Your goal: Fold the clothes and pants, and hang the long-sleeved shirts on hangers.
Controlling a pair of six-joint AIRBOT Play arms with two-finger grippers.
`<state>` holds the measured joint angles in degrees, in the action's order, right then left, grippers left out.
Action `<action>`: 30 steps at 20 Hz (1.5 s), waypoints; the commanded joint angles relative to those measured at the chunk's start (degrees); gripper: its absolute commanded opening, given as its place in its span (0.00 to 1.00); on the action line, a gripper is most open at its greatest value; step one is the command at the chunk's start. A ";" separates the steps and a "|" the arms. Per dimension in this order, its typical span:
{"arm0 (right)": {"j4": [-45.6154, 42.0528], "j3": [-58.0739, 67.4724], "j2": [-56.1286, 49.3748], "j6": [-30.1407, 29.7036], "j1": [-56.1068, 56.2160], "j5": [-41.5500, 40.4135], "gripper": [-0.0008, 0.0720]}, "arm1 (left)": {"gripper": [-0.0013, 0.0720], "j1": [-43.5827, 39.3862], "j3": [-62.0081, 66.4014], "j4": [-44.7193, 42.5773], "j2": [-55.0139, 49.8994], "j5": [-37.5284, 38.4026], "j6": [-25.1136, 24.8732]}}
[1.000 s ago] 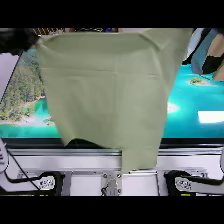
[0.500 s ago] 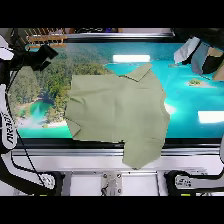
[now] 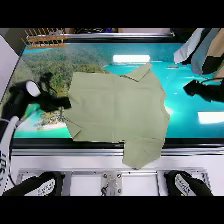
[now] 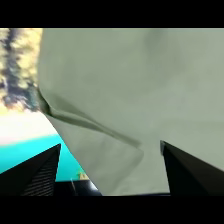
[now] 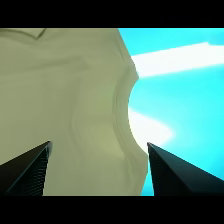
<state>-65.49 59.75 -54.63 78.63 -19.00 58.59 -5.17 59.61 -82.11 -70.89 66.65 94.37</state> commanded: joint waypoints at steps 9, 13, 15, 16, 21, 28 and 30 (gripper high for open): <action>0.17 -10.49 9.75 0.83 -0.31 1.75 0.90 | 0.93 -29.59 -19.71 -27.85 0.59 -4.42 18.08; 0.15 -10.49 9.75 0.66 -0.31 2.40 0.90 | 0.76 -26.67 -17.31 -27.65 -3.89 -5.03 19.63; 0.13 -10.49 9.73 0.66 -0.33 2.43 0.90 | 0.76 -25.55 -16.59 -27.43 -4.61 -5.53 19.69; -0.09 -10.51 9.73 0.68 -0.33 2.64 0.90 | 0.76 -24.87 -16.24 -27.41 -4.52 -5.90 20.22; -6.99 -15.63 9.77 4.04 -5.14 11.91 0.90 | 0.02 -23.06 -15.41 -26.32 -4.24 -6.88 22.64; -4.22 -35.89 6.78 11.17 -9.97 10.93 0.90 | 0.02 -25.05 -16.76 -21.66 1.77 -9.25 22.47; -2.56 -37.90 5.42 11.23 -7.19 7.45 0.90 | 0.02 -24.87 -16.76 -21.68 3.85 -9.31 22.47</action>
<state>-70.91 26.35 -47.64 88.84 -27.79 69.17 -29.95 43.05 -104.53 -69.82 58.13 116.77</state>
